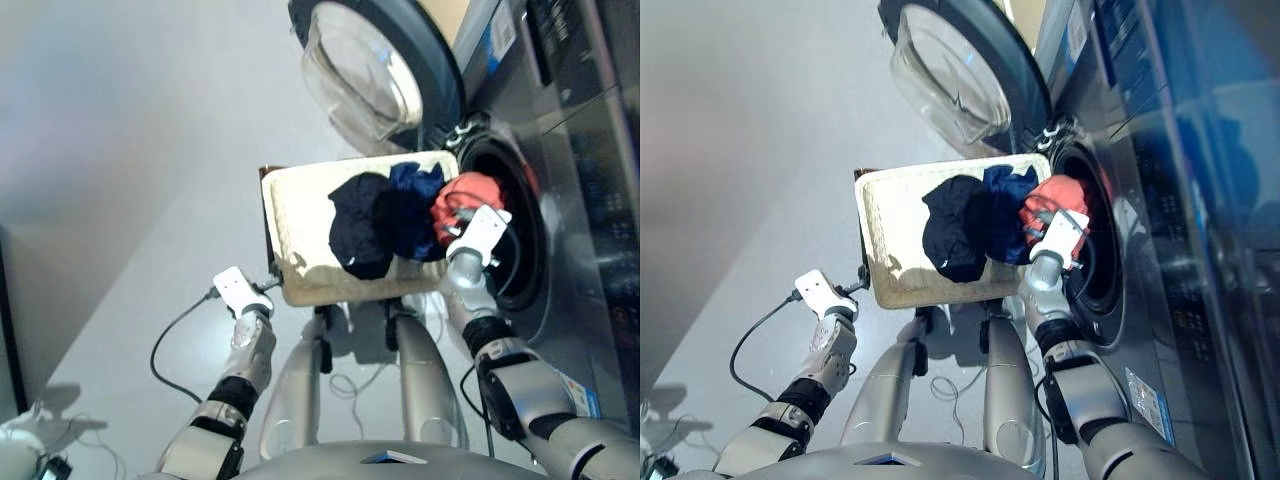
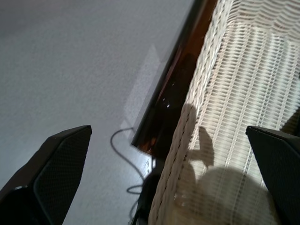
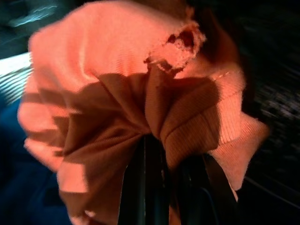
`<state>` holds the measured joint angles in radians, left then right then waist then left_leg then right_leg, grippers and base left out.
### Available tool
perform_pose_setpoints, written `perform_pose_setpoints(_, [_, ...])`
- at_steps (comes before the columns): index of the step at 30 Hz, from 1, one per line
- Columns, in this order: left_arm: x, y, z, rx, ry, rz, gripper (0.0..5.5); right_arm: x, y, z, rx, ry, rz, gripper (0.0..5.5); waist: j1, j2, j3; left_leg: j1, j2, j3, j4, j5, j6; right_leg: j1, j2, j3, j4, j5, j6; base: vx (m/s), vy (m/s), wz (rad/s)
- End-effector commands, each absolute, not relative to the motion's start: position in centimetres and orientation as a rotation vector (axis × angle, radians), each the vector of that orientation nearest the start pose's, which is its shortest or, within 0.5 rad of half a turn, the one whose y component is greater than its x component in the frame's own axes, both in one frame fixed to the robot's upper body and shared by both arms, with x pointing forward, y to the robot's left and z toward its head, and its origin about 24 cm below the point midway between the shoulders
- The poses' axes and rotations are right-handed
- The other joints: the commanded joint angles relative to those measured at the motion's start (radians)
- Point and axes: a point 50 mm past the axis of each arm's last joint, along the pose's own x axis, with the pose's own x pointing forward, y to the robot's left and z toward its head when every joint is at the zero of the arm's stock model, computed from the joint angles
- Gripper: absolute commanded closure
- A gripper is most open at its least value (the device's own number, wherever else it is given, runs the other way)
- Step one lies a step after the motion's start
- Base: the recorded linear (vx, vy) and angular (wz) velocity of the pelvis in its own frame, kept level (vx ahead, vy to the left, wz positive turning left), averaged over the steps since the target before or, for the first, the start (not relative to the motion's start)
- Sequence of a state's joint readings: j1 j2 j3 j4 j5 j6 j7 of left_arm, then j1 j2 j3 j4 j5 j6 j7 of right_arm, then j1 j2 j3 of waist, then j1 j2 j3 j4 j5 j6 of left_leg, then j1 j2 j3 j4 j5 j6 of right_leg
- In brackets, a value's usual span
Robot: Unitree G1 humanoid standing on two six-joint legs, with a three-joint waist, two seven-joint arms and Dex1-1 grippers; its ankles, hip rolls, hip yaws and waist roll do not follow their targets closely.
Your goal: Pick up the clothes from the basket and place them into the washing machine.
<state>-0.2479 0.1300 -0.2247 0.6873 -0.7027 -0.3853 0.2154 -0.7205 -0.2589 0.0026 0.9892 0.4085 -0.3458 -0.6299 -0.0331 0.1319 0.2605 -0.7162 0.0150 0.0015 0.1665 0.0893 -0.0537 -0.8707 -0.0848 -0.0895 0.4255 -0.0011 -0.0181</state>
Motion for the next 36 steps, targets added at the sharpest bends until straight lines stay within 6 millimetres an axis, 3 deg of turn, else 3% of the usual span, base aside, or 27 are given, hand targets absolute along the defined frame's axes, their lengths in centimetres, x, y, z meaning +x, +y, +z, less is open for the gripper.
perform_pose_setpoints(1, [27.8, 17.8, -1.0, -0.365, 0.064, 0.256, 0.00, 36.8, -25.8, 12.0, 0.173, -0.201, -0.868, 5.50, 0.015, 0.001, -0.016, -0.062, -0.036, 0.016, 0.206, -0.183, 0.043, 0.035, -0.025, 0.027, -0.056, -0.031, 0.115, 0.000, 0.000, 0.000])
perform_pose_setpoints(2, [27.7, 18.0, -1.2, -0.361, 0.071, 0.252, 0.00, 36.8, -27.3, 13.2, 0.160, -0.220, -0.912, 5.50, 0.021, 0.004, -0.020, -0.081, -0.038, 0.017, 0.210, -0.183, 0.043, 0.012, -0.023, 0.030, -0.047, -0.032, 0.116, 0.000, 0.000, 0.000])
perform_pose_setpoints(5, [27.6, 18.0, -1.3, -0.362, 0.081, 0.235, 0.00, 36.9, -28.5, 14.6, 0.162, -0.245, -0.959, 5.50, 0.030, 0.011, -0.028, -0.108, -0.037, 0.018, 0.208, -0.182, 0.043, -0.022, -0.023, 0.038, -0.042, -0.032, 0.115, 0.000, 0.000, 0.000])
perform_pose_setpoints(6, [27.6, 18.1, -1.3, -0.370, 0.083, 0.232, 0.00, 36.5, -30.2, 16.9, 0.209, -0.326, -1.043, 5.50, 0.034, 0.018, -0.032, -0.122, -0.036, 0.019, 0.196, -0.181, 0.044, -0.049, -0.022, 0.041, -0.040, -0.032, 0.116, 0.000, 0.000, 0.000])
perform_pose_setpoints(7, [27.6, 18.0, -1.3, -0.374, 0.082, 0.227, 0.00, 36.2, -31.0, 17.9, 0.209, -0.357, -1.071, 5.50, 0.036, 0.020, -0.034, -0.132, -0.035, 0.020, 0.195, -0.180, 0.043, -0.060, -0.024, 0.042, -0.040, -0.032, 0.117, 0.000, 0.000, 0.000])
perform_pose_setpoints(12, [27.5, 17.6, -1.5, -0.385, 0.091, 0.216, 0.00, 35.4, -32.7, 20.8, 0.175, -0.467, -1.147, 5.50, 0.038, 0.022, -0.043, -0.159, -0.037, 0.015, 0.197, -0.180, 0.043, -0.097, -0.019, 0.050, -0.027, -0.035, 0.115, 0.000, 0.000, 0.000])
perform_pose_setpoints(13, [27.6, 17.5, -1.5, -0.383, 0.091, 0.209, 0.00, 35.4, -32.9, 20.7, 0.097, -0.447, -1.127, 5.03, 0.039, 0.018, -0.045, -0.160, -0.037, 0.016, 0.195, -0.179, 0.043, -0.101, -0.020, 0.051, -0.027, -0.033, 0.116, 0.000, 0.000, 0.000])
perform_pose_setpoints(14, [27.7, 17.5, -1.5, -0.379, 0.090, 0.205, 0.00, 35.6, -33.0, 20.6, 0.046, -0.426, -1.094, 3.06, 0.039, 0.015, -0.048, -0.161, -0.036, 0.016, 0.196, -0.179, 0.042, -0.101, -0.020, 0.053, -0.027, -0.031, 0.116, 0.000, 0.000, 0.000])
perform_pose_setpoints(15, [27.9, 17.4, -1.3, -0.379, 0.083, 0.197, 0.00, 35.9, -32.9, 19.9, 0.008, -0.381, -1.028, 0.00, 0.036, 0.009, -0.049, -0.161, -0.036, 0.017, 0.196, -0.178, 0.042, -0.097, -0.019, 0.052, -0.030, -0.029, 0.116, 0.000, 0.000, 0.000])
perform_pose_setpoints(20, [28.7, 16.9, -1.1, -0.378, 0.087, 0.166, 0.00, 37.0, -31.0, 16.0, 0.028, -0.223, -0.834, 0.00, 0.023, -0.010, -0.054, -0.141, -0.033, 0.013, 0.182, -0.175, 0.035, -0.074, -0.013, 0.048, -0.055, -0.017, 0.116, 0.007, -0.020, -0.002])
perform_pose_setpoints(24, [29.6, 16.5, -0.3, -0.353, 0.063, 0.138, 0.00, 37.6, -27.7, 13.0, 0.040, -0.160, -0.664, 0.00, 0.009, -0.024, -0.058, -0.114, -0.034, 0.009, 0.156, -0.164, 0.026, -0.040, -0.011, 0.042, -0.090, -0.001, 0.117, 0.002, -0.039, -0.010])
perform_pose_setpoints(28, [30.4, 16.1, 0.5, -0.303, 0.037, 0.092, 0.00, 37.8, -24.4, 10.2, -0.058, -0.078, -0.473, 0.00, -0.002, -0.038, -0.060, -0.074, -0.034, 0.011, 0.118, -0.146, 0.017, 0.000, -0.010, 0.037, -0.138, 0.022, 0.121, -0.001, -0.013, -0.008])
perform_pose_setpoints(33, [31.4, 15.0, 1.2, -0.233, 0.036, 0.006, 0.00, 37.3, -20.5, 7.5, -0.114, -0.032, -0.245, 0.00, -0.017, -0.057, -0.049, -0.004, -0.035, 0.017, 0.056, -0.118, 0.006, 0.072, -0.011, 0.036, -0.213, 0.053, 0.129, 0.000, 0.000, 0.000])
perform_pose_setpoints(36, [32.3, 14.2, 1.9, -0.189, 0.026, -0.046, 0.00, 36.8, -18.3, 7.2, -0.216, -0.058, -0.064, 0.00, -0.024, -0.069, -0.040, 0.026, -0.039, 0.020, 0.036, -0.107, 0.005, 0.106, -0.008, 0.043, -0.244, 0.069, 0.132, 0.000, 0.000, 0.000])
